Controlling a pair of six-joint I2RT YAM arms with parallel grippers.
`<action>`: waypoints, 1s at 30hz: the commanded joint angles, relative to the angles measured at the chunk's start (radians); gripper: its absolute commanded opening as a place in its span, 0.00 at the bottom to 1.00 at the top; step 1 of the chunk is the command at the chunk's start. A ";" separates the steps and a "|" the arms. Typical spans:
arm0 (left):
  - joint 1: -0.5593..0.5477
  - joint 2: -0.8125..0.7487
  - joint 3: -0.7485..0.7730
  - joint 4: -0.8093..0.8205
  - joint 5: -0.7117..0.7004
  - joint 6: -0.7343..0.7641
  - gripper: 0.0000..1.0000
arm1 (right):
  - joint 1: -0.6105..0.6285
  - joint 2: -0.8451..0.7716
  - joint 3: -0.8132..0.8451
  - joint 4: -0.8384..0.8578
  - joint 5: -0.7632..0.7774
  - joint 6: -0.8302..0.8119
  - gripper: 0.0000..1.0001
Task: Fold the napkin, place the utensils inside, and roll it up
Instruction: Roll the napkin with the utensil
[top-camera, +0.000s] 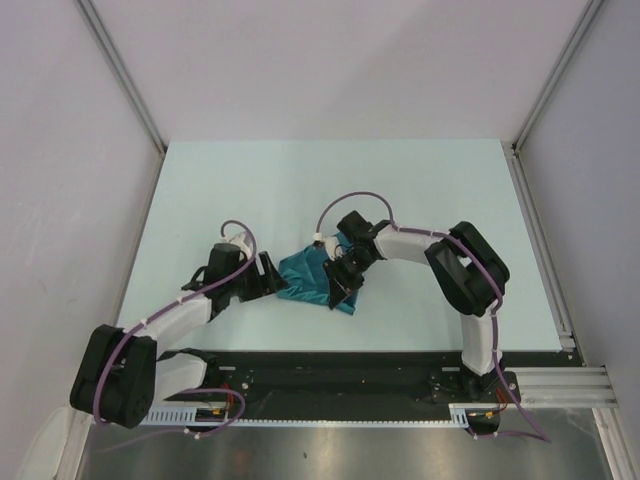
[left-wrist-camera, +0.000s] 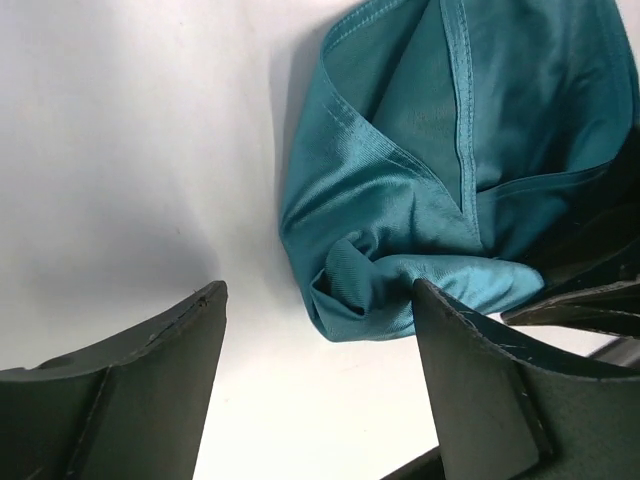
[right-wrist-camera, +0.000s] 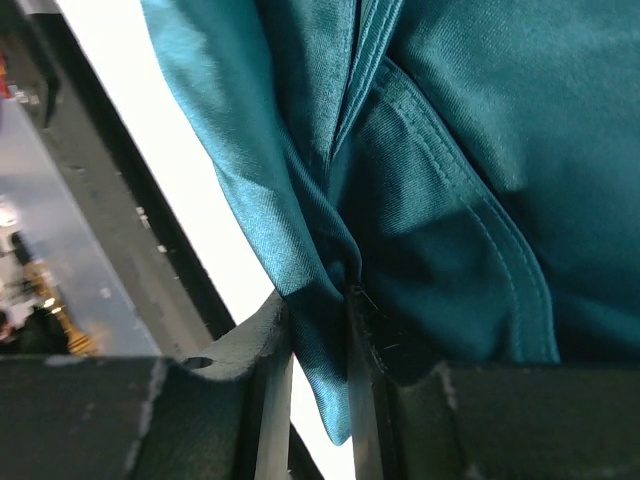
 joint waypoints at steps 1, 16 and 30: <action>0.018 0.026 -0.021 0.165 0.122 -0.040 0.78 | 0.036 0.131 -0.032 -0.100 -0.043 -0.028 0.17; 0.029 0.206 -0.043 0.325 0.173 -0.062 0.39 | 0.005 0.193 -0.001 -0.126 -0.095 -0.042 0.17; 0.026 0.235 0.058 0.144 0.108 0.009 0.14 | 0.004 0.021 0.102 -0.147 0.012 0.067 0.58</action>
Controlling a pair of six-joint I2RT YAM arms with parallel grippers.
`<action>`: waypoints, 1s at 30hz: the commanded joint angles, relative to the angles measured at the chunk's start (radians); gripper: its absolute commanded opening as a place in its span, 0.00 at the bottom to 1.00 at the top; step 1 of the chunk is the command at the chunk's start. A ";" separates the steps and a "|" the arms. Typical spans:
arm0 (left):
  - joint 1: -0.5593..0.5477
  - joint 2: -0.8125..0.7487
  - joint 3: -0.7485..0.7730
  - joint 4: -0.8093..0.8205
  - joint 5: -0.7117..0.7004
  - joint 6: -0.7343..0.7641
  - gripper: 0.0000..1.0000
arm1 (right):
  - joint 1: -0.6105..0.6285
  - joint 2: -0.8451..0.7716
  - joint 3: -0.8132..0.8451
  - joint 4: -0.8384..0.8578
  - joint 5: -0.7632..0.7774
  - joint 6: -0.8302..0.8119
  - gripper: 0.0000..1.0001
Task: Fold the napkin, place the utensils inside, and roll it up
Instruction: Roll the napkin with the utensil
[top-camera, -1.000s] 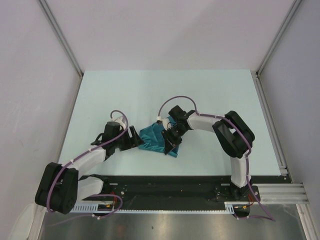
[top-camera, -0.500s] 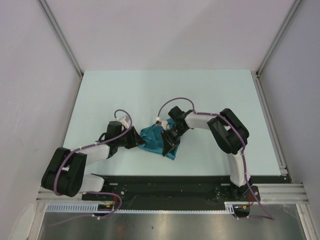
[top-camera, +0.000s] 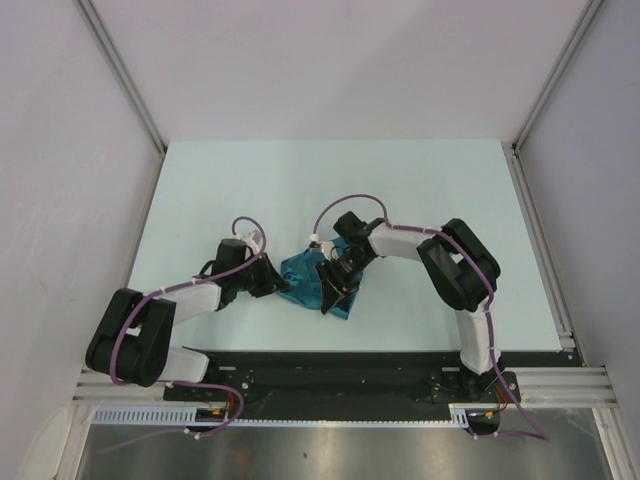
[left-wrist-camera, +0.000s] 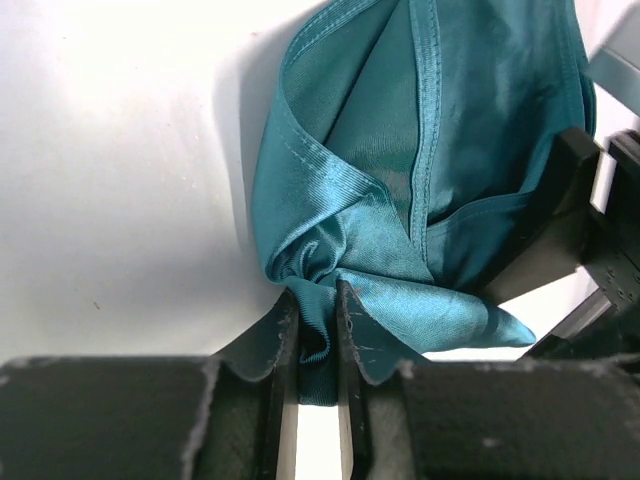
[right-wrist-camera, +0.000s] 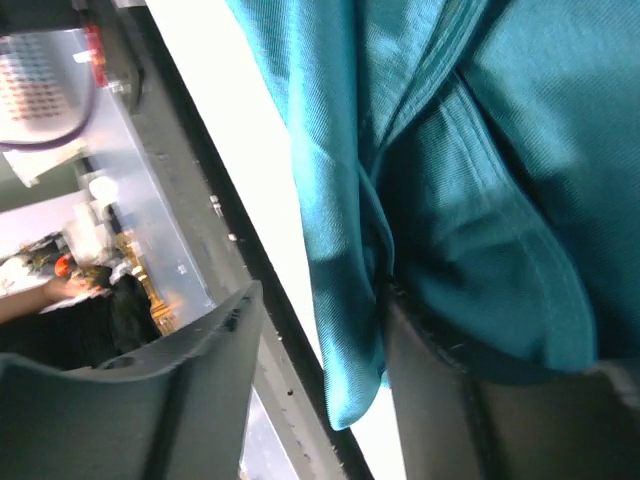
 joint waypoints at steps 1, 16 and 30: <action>0.008 0.018 0.061 -0.089 -0.058 0.051 0.13 | 0.021 -0.103 0.044 -0.083 0.252 0.051 0.59; 0.003 0.069 0.128 -0.183 -0.040 0.060 0.13 | 0.437 -0.393 -0.212 0.515 1.171 -0.023 0.63; 0.005 0.095 0.171 -0.226 -0.012 0.061 0.12 | 0.594 -0.226 -0.292 0.767 1.398 -0.156 0.59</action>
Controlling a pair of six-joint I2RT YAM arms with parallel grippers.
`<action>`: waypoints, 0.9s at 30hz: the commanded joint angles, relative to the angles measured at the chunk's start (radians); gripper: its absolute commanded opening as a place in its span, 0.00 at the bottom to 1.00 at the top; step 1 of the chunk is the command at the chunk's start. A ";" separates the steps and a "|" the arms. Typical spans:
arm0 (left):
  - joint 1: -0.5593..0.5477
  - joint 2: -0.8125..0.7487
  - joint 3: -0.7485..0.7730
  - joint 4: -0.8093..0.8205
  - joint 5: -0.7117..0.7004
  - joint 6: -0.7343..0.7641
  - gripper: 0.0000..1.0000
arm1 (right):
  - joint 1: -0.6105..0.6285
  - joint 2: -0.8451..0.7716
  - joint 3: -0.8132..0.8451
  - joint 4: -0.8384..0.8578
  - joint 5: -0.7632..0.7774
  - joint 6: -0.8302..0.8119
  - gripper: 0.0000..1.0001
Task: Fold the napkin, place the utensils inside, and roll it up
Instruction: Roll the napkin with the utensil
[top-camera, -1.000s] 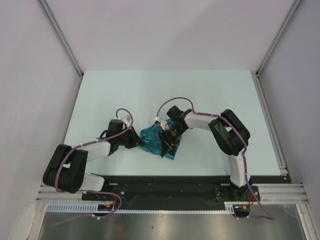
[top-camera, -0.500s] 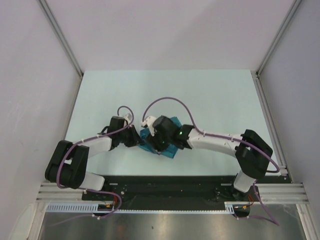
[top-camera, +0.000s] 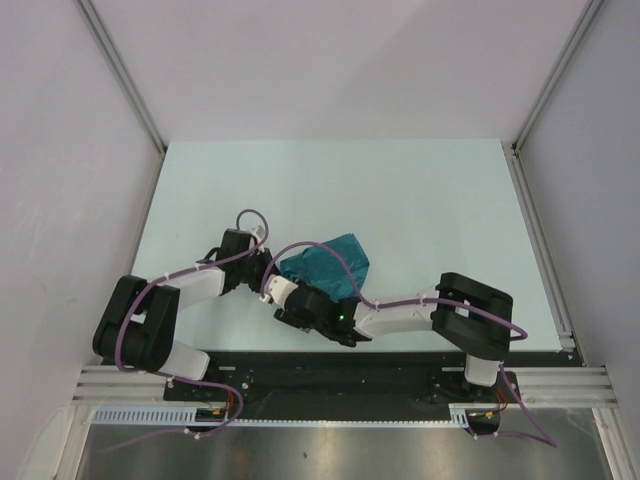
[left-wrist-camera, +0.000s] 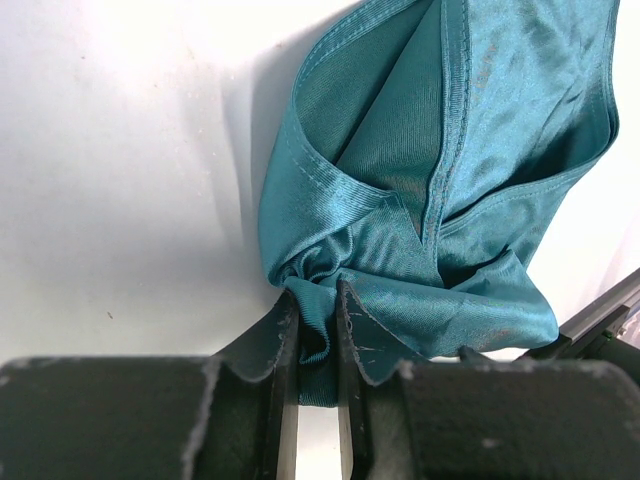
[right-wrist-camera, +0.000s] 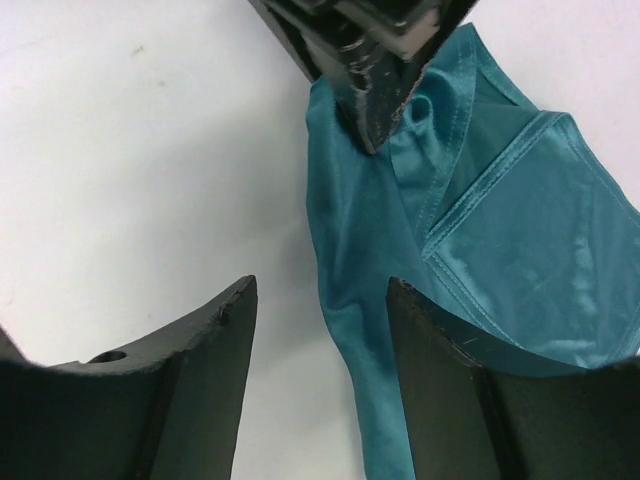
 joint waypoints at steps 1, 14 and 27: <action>0.004 0.013 0.028 -0.025 -0.003 0.033 0.12 | 0.012 0.050 0.002 0.095 0.116 -0.042 0.58; 0.004 0.017 0.045 -0.031 0.018 0.037 0.12 | -0.034 0.142 0.020 -0.027 0.176 0.045 0.48; 0.038 -0.051 0.087 -0.027 -0.011 0.036 0.76 | -0.165 0.089 0.049 -0.196 -0.310 0.114 0.00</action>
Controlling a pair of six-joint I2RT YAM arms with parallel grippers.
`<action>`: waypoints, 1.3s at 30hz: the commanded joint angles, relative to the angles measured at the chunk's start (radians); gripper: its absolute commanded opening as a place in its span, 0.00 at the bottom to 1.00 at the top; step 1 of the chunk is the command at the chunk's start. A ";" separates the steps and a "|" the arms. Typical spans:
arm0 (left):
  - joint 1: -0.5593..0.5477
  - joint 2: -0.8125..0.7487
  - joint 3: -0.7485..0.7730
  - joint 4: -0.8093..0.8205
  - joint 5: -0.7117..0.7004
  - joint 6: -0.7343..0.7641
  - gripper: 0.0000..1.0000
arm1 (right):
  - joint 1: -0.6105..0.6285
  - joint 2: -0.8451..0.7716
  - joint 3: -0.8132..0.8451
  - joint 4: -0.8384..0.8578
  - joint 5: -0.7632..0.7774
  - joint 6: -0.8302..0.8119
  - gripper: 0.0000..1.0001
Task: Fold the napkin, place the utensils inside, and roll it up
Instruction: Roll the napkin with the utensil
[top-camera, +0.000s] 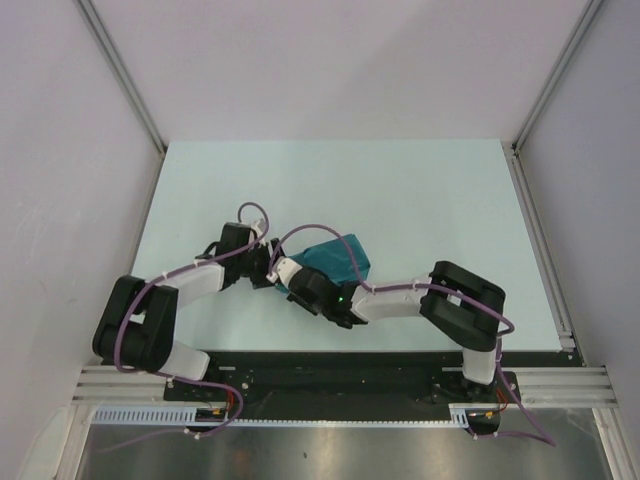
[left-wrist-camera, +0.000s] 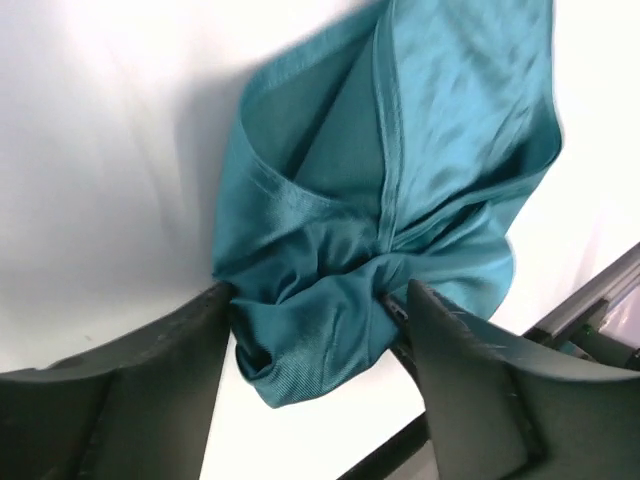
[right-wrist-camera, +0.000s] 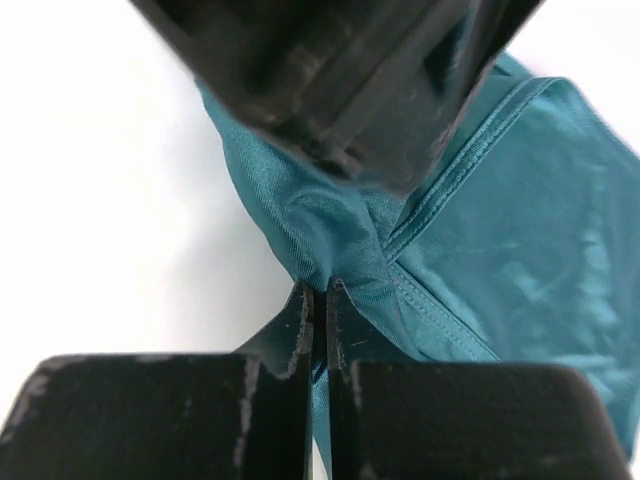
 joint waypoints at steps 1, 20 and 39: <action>0.041 -0.082 0.045 -0.028 -0.088 0.016 0.78 | -0.082 0.002 0.025 -0.194 -0.331 0.079 0.00; -0.028 -0.470 -0.245 0.246 -0.107 0.035 0.81 | -0.392 0.184 0.284 -0.481 -1.101 0.267 0.00; -0.143 -0.274 -0.234 0.392 -0.132 0.089 0.61 | -0.538 0.356 0.311 -0.457 -1.359 0.349 0.00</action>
